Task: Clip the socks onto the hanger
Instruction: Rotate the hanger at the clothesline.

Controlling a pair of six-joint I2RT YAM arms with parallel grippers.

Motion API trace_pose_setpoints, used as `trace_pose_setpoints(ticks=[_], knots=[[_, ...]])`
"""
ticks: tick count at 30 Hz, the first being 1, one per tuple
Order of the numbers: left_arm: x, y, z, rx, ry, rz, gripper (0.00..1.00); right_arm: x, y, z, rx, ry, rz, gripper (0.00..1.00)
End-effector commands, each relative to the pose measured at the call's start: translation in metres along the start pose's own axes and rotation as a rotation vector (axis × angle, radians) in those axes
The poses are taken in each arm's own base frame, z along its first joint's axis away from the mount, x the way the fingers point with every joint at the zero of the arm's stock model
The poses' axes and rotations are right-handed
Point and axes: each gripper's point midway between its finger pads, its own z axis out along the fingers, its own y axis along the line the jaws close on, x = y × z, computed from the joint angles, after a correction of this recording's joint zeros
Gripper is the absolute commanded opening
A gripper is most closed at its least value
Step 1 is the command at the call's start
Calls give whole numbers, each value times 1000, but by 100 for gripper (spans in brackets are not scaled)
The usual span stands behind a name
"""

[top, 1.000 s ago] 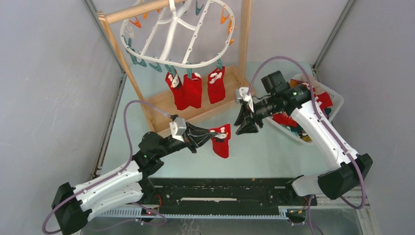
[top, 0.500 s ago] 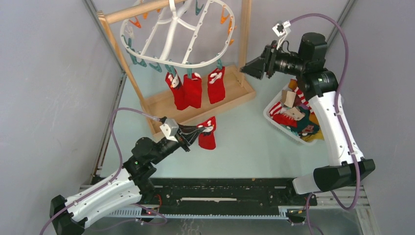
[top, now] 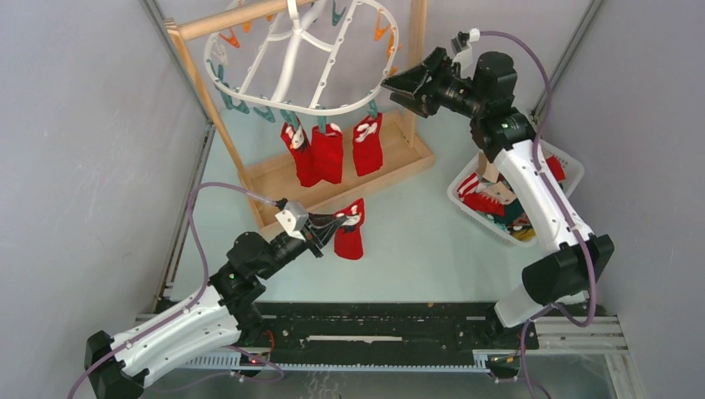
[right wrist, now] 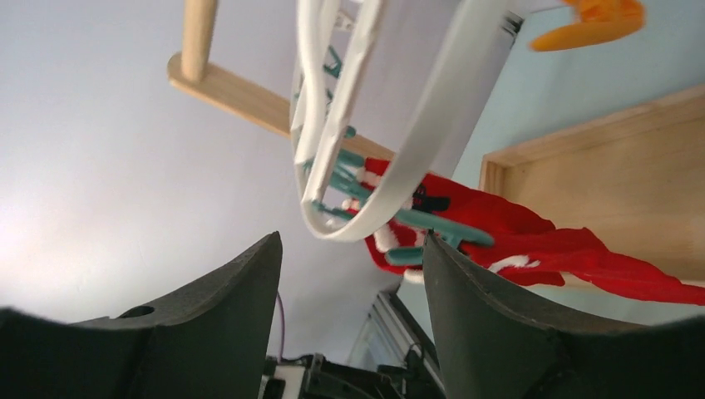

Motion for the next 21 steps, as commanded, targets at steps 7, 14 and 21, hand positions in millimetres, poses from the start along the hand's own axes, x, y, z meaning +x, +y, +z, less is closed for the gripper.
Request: trace_pose_setpoints(ticks=[7, 14, 21], knots=[[-20, 5, 1, -25, -35, 64, 0, -7, 6, 27, -36, -48, 125, 69], [-18, 8, -2, -39, -31, 74, 0, -5, 0, 35, -28, -52, 175, 56], [-21, 8, -4, -40, -23, 83, 0, -27, -2, 28, -27, -89, 175, 32]])
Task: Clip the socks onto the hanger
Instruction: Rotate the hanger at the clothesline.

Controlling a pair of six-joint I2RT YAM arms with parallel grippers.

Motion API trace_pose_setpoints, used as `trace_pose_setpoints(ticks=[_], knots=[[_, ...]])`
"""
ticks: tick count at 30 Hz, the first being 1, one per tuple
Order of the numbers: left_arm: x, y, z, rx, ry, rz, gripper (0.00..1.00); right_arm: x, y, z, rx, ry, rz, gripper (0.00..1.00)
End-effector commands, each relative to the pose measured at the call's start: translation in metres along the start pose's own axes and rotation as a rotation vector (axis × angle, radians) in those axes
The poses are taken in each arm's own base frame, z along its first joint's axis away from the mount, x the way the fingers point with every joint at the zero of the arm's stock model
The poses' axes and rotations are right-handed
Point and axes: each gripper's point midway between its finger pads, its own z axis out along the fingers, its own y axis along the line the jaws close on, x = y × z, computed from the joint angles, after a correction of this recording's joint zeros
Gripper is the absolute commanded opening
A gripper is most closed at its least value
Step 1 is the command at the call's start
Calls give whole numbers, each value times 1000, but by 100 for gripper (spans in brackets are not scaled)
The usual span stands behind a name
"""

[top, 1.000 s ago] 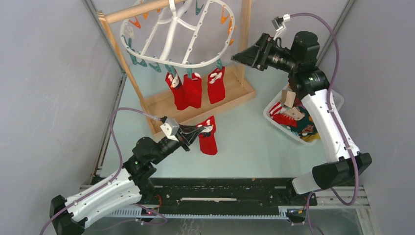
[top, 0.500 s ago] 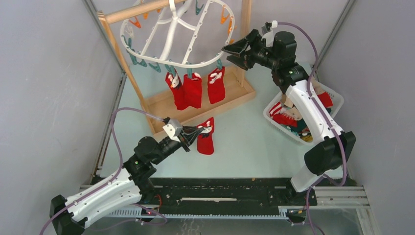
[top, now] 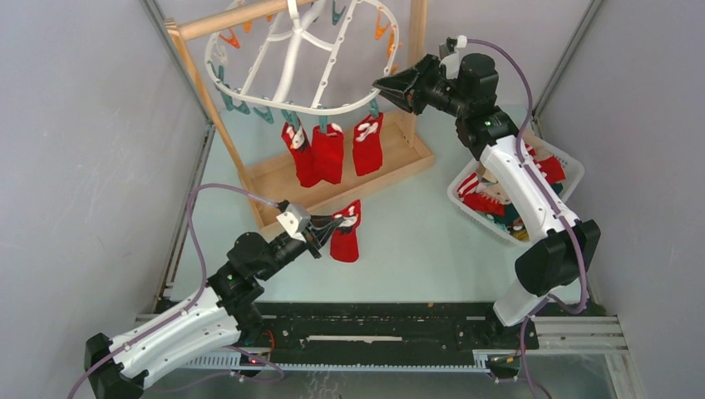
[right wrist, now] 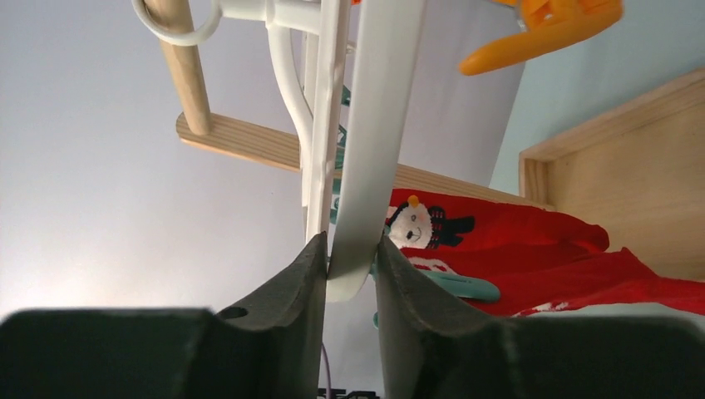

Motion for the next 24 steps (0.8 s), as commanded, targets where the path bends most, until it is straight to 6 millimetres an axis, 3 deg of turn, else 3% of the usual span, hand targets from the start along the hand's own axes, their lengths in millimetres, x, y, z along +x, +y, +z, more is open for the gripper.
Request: trace_pose_setpoints(ticks=[1, 5, 10, 18, 24], knots=[[-30, 2, -1, -13, -61, 37, 0, -28, 19, -7, -47, -65, -16, 25], [-33, 3, -5, -15, -60, 42, 0, -59, 15, -18, -35, -113, 4, 11], [-36, 4, -9, -20, -56, 70, 0, -90, 16, -26, -31, -147, 24, 9], [-34, 10, -13, -47, -34, 81, 0, -133, 6, -26, -13, -201, 2, 18], [-38, 13, -15, -67, -30, 88, 0, -167, -2, -27, -9, -264, -82, 34]])
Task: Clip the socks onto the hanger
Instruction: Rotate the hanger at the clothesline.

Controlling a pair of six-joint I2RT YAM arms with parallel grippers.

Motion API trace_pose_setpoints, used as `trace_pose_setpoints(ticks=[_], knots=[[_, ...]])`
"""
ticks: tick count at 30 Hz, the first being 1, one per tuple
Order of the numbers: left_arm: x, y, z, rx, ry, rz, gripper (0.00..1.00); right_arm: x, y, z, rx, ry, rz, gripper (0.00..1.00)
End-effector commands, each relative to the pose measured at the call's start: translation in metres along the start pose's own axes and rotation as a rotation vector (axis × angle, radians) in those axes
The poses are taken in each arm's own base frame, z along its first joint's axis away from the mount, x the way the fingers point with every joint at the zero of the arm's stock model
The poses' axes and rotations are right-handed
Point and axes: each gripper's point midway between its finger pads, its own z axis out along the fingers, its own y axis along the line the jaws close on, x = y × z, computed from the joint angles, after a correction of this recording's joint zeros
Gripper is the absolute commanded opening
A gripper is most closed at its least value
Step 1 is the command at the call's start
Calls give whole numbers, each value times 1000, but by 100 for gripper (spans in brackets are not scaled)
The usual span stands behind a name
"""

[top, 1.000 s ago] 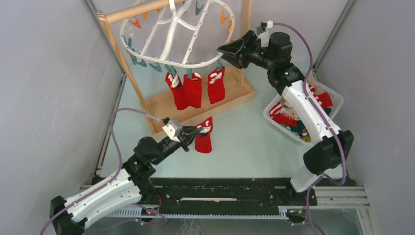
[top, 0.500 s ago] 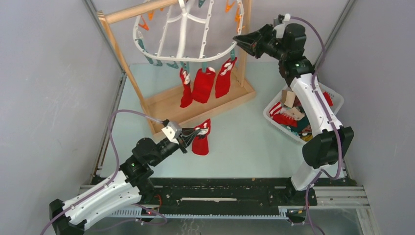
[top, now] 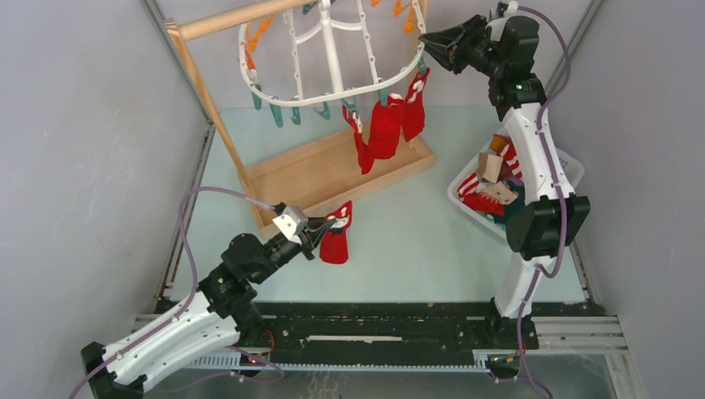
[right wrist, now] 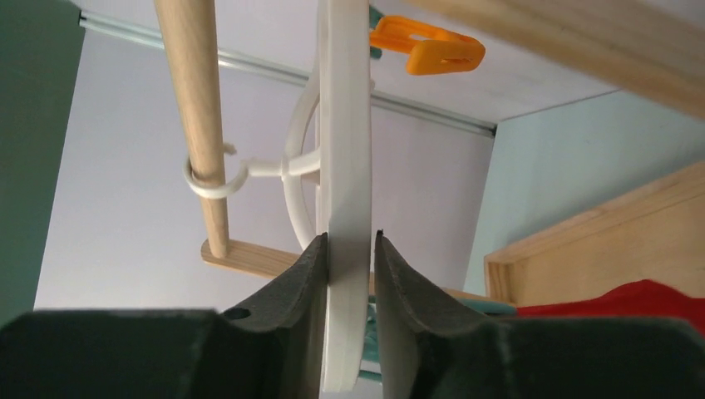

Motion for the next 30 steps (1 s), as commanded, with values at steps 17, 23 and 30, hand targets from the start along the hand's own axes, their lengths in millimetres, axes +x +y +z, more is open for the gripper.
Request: trace_pose_setpoints(ticks=[17, 23, 30], knots=[[-40, 17, -4, -70, -69, 125, 0, -23, 48, -99, -209, 60, -790, 65], [-49, 21, -6, -90, -120, 162, 0, 54, 43, -140, -403, 273, -1194, 73], [-62, 17, -1, -62, -176, 211, 0, 157, 30, -172, -719, 413, -1564, 98]])
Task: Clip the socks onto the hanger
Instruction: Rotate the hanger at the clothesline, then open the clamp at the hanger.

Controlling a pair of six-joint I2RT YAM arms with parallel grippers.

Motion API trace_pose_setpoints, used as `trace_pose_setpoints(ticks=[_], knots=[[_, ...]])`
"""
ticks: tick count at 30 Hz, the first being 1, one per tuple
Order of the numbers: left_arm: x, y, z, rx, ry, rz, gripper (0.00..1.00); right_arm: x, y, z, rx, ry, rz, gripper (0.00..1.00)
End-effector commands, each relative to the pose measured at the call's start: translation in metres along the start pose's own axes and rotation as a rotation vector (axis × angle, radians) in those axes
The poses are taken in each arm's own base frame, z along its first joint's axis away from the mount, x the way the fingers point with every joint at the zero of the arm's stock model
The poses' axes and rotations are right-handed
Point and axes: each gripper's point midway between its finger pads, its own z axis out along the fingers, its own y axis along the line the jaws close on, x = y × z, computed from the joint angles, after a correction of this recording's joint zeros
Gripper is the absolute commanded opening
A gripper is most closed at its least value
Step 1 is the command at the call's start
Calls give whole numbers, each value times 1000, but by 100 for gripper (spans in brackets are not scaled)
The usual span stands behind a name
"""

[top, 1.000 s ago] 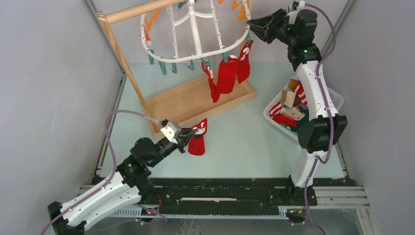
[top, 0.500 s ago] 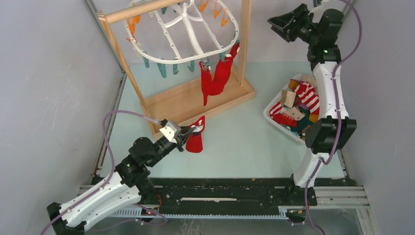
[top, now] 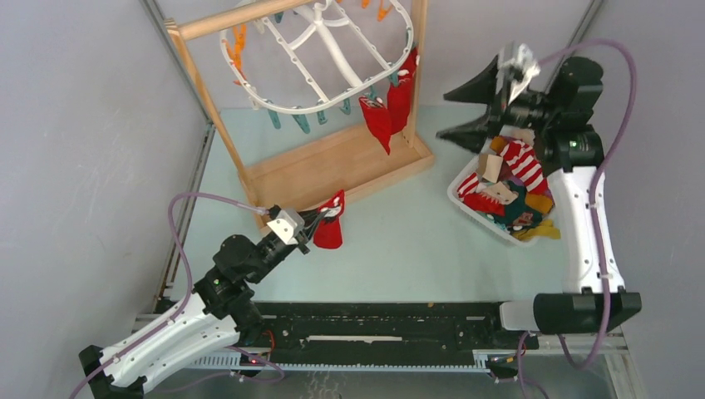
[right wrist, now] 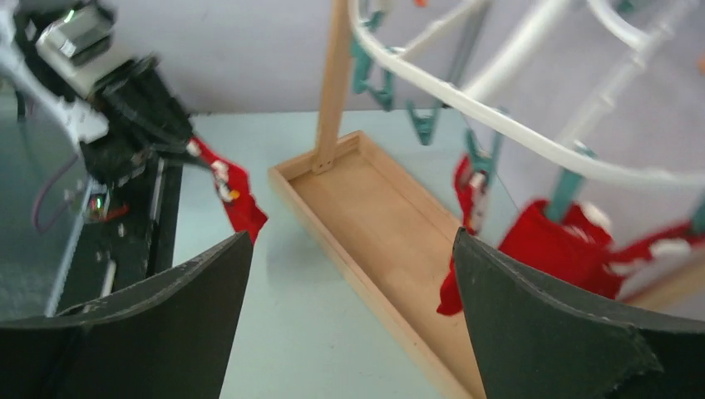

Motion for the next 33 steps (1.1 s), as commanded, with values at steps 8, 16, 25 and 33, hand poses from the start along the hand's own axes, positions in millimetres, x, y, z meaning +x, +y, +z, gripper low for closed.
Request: trace_pose_setpoints(ticks=[8, 16, 25, 33], knots=[[-29, 3, 2, 24, -111, 129, 0, 47, 98, 64, -208, -13, -358, 86], [-23, 17, -3, -3, -114, 134, 0, 31, 87, 131, 1, -134, -217, 58], [-22, 26, 2, -29, -112, 151, 0, 53, 54, 181, 149, -210, -68, 59], [-8, 30, 10, -25, -80, 152, 0, 69, 37, 207, 210, -268, -83, 65]])
